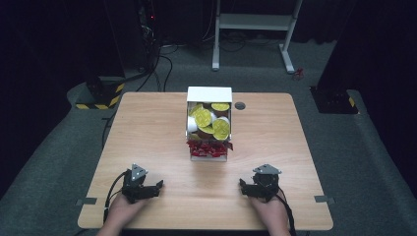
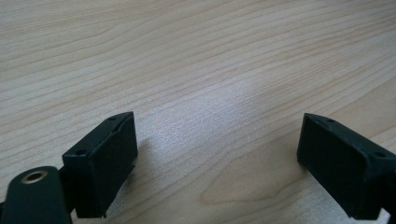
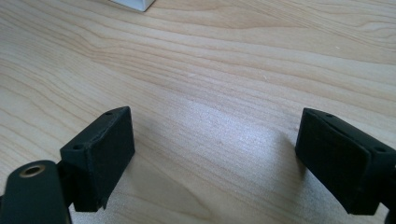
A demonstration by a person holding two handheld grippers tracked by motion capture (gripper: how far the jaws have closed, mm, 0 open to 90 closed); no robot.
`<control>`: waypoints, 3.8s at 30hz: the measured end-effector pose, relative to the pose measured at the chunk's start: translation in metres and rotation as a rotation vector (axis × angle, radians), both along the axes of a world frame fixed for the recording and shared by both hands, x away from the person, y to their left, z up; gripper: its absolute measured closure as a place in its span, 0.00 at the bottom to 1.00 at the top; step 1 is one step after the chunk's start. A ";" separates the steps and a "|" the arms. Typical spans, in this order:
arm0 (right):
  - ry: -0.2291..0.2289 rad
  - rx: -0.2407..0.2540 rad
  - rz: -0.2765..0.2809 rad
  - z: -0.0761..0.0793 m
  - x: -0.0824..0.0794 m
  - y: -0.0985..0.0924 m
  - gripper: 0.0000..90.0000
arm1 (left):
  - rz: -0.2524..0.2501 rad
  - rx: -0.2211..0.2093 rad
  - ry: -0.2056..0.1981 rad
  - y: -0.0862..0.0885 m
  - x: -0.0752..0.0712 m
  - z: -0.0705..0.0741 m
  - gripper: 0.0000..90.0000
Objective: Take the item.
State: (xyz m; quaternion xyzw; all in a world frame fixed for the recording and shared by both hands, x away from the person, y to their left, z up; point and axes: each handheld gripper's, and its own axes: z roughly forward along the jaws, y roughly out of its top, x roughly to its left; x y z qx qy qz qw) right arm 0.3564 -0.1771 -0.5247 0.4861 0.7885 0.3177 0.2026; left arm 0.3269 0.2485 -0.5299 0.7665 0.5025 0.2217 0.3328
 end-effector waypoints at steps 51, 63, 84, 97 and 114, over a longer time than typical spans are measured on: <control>-0.008 0.000 -0.012 0.000 -0.004 0.001 0.15 | 0.000 -0.001 0.002 0.000 0.000 0.000 0.14; -0.039 0.014 -0.014 0.006 -0.008 -0.001 0.16 | -0.002 0.001 0.002 0.000 0.000 0.000 0.14; -0.096 0.032 -0.003 0.018 -0.014 -0.006 0.17 | -0.001 0.000 0.002 0.000 0.000 0.000 0.14; -0.124 0.058 -0.001 0.021 -0.016 -0.005 0.17 | -0.002 0.001 0.002 0.000 0.000 0.000 0.14; -0.160 0.075 0.024 0.024 -0.019 0.000 0.19 | -0.008 0.005 0.009 0.000 0.000 0.000 0.13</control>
